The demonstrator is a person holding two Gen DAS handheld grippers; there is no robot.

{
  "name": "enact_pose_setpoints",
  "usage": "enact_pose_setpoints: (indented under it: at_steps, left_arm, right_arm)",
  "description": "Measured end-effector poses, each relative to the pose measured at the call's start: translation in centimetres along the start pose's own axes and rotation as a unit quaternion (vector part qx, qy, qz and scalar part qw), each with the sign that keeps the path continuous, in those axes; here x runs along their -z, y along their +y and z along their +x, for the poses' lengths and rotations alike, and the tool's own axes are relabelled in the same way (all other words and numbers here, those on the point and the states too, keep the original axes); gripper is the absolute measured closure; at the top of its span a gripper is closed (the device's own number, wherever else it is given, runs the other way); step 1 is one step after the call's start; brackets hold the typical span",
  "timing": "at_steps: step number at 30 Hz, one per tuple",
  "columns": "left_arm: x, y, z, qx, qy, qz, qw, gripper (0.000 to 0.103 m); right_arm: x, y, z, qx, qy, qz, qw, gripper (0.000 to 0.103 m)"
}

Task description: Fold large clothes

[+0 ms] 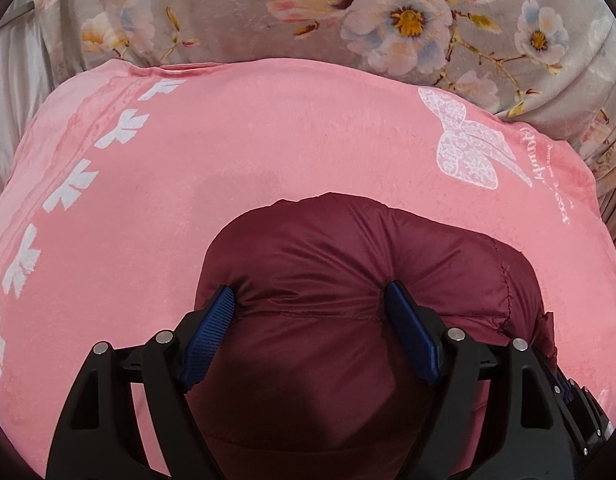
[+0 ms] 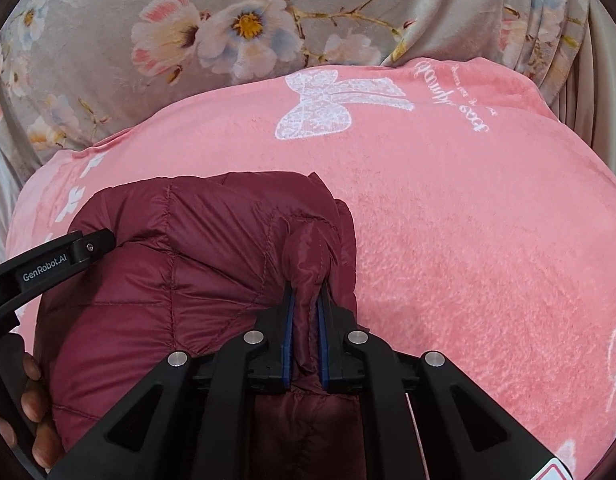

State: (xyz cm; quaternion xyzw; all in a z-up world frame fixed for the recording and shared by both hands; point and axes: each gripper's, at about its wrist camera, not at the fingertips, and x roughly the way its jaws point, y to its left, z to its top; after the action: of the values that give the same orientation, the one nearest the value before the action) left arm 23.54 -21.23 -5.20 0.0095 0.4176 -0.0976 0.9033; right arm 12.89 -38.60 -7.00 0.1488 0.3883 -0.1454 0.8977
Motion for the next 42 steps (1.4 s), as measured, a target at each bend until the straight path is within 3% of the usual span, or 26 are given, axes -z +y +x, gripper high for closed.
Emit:
enact_pose_setpoints:
  at_steps: [13, 28, 33, 34, 35, 38, 42]
  left_arm:
    - [1.0, -1.2, 1.7, -0.026, -0.020, 0.019, 0.9993, 0.012]
    - [1.1, -2.3, 2.7, -0.056, -0.029, 0.038, 0.9973, 0.007]
    - [1.1, -1.6, 2.1, -0.040, -0.019, 0.031, 0.9985, 0.006]
    - [1.1, -1.4, 1.6, -0.036, -0.010, 0.030, 0.9988, 0.007]
    - [1.2, -0.8, 0.8, -0.024, 0.000, 0.027, 0.9993, 0.007]
    - [2.5, 2.3, -4.2, 0.028, -0.001, -0.003, 0.9996, 0.007]
    - [5.9, 4.8, -9.6, 0.057, -0.002, -0.002, 0.9984, 0.007]
  right_arm:
    - [0.8, -0.4, 1.4, -0.005, -0.009, 0.003, 1.000, 0.096]
    - [1.0, -0.8, 1.6, -0.019, -0.012, 0.017, 1.000, 0.094]
    - [1.3, -1.8, 0.7, -0.048, -0.019, 0.042, 0.998, 0.090]
    - [1.5, -2.0, -0.1, -0.047, -0.017, 0.043, 0.998, 0.086]
    - [1.9, -2.2, -1.4, -0.042, -0.017, 0.043, 0.998, 0.075]
    - [4.0, -3.0, -6.4, -0.057, -0.037, 0.034, 0.997, 0.068]
    - [7.5, -4.3, -10.5, -0.068, -0.038, 0.022, 0.997, 0.063]
